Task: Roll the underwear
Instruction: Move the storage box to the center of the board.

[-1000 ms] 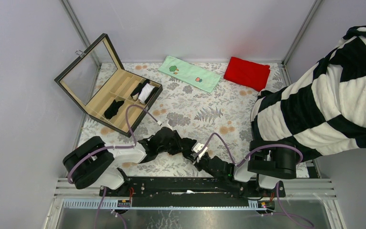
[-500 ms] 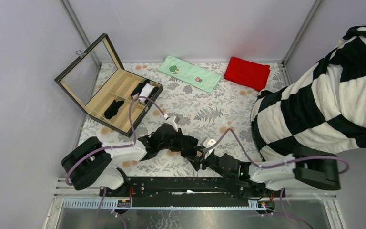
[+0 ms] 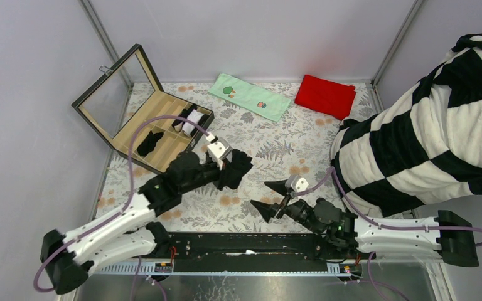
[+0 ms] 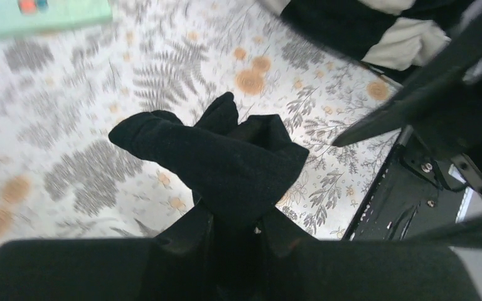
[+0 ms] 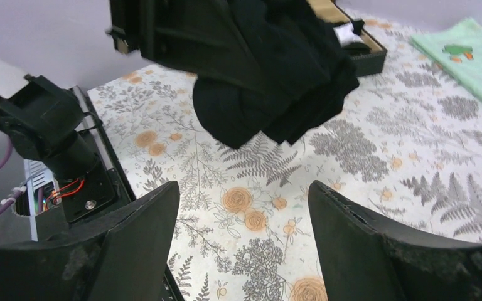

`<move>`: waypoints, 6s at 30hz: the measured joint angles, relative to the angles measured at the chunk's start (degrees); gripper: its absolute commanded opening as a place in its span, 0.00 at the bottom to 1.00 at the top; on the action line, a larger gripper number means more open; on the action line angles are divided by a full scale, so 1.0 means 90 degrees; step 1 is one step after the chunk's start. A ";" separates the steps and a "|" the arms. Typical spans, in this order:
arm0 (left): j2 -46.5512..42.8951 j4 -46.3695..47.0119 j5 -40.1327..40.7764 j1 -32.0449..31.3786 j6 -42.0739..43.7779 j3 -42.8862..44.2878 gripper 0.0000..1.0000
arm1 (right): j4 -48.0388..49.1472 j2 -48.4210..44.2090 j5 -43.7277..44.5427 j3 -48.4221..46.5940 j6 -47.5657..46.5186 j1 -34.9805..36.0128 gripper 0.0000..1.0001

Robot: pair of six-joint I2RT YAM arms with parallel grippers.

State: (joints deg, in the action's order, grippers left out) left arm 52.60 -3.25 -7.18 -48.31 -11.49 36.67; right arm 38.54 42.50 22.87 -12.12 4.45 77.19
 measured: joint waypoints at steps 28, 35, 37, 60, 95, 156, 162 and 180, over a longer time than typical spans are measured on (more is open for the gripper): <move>-0.2380 -0.1549 -0.5404 0.0005 0.5260 0.2239 0.00 | 0.1190 0.0988 -0.4838 -0.2647 -0.3007 -0.0770 0.83; -0.2057 -0.1498 -0.5821 0.0005 0.5178 0.2453 0.00 | 0.0345 0.1117 -0.5632 -0.3385 -0.3065 -0.0797 0.78; -0.1972 -0.1477 -0.5765 0.0005 0.5115 0.2453 0.00 | 0.0255 0.1124 -0.5785 -0.3490 -0.3065 -0.0799 0.76; -0.2096 0.0410 -0.2939 -0.0032 0.3135 0.1426 0.00 | 0.0386 0.1392 -0.4726 -0.3497 -0.2980 -0.0920 0.51; -0.2069 -0.0845 -0.2951 -0.0034 0.4199 0.1851 0.48 | 0.0430 0.1394 -0.4515 -0.3313 -0.2147 -0.0940 0.00; -0.1690 -0.1435 -0.2982 -0.0024 0.4367 0.1989 0.66 | 0.0403 0.0947 -0.4214 -0.2832 -0.1967 -0.0913 0.00; -0.1705 -0.1409 -0.3053 -0.0010 0.4231 0.1834 0.59 | 0.0274 0.0838 -0.4218 -0.2834 -0.1962 -0.0908 0.00; -0.1647 -0.1345 -0.3368 0.0000 0.3893 0.1695 0.00 | 0.0165 0.0818 -0.4335 -0.2968 -0.1921 -0.0901 0.39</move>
State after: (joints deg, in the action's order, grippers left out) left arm 37.78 -15.35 -37.50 -48.31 23.55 51.92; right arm 40.03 49.87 -16.14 -38.83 -12.84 69.08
